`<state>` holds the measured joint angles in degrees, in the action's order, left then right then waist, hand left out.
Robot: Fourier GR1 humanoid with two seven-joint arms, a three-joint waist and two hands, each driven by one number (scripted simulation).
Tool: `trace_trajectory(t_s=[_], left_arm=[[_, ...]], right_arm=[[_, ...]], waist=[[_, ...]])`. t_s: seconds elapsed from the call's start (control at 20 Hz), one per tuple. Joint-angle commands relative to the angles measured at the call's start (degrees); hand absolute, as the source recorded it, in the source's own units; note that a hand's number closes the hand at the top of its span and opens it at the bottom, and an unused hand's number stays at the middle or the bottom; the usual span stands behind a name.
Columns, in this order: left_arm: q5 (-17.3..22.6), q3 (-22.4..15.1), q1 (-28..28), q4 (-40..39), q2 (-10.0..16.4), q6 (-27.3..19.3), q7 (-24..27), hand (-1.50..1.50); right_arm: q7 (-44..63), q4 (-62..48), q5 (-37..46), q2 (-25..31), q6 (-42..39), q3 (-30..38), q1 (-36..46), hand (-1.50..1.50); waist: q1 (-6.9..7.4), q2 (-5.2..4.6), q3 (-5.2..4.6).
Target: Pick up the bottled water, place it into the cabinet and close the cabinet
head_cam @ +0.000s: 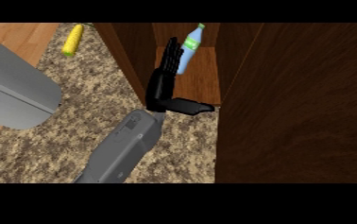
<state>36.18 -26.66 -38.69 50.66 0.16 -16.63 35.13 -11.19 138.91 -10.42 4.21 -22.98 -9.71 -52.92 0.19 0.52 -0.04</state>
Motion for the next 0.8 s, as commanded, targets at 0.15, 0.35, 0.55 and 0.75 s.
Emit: trace_trajectory(t_s=[0.15, 0.35, 0.55, 0.75], left_arm=[[-2.29, -5.87, 10.82, 17.88, 1.25, -1.12, -4.19, -1.5], [-1.6, -5.82, 15.96, 25.12, 5.96, 0.15, -6.6, 1.5], [-1.31, -8.12, 23.3, 29.99, 7.88, 0.59, -6.74, 1.5], [-2.21, -7.73, 30.18, 37.8, 12.99, 0.47, -5.74, 1.5]], right_arm=[[2.05, 6.07, 0.53, 2.94, -0.6, 2.03, -1.18, -1.5], [1.9, 9.76, 0.94, 6.36, -3.82, 0.84, -3.24, -1.5], [-0.51, 8.88, 6.52, 11.82, -9.68, -0.02, -5.41, 1.5], [-1.16, 11.1, 8.35, 13.3, -12.14, -3.0, -5.44, 1.5]], waist=[[0.29, -0.07, 0.03], [0.19, -0.05, 0.01], [-0.32, 0.2, -0.01], [0.1, 0.05, -0.02]])
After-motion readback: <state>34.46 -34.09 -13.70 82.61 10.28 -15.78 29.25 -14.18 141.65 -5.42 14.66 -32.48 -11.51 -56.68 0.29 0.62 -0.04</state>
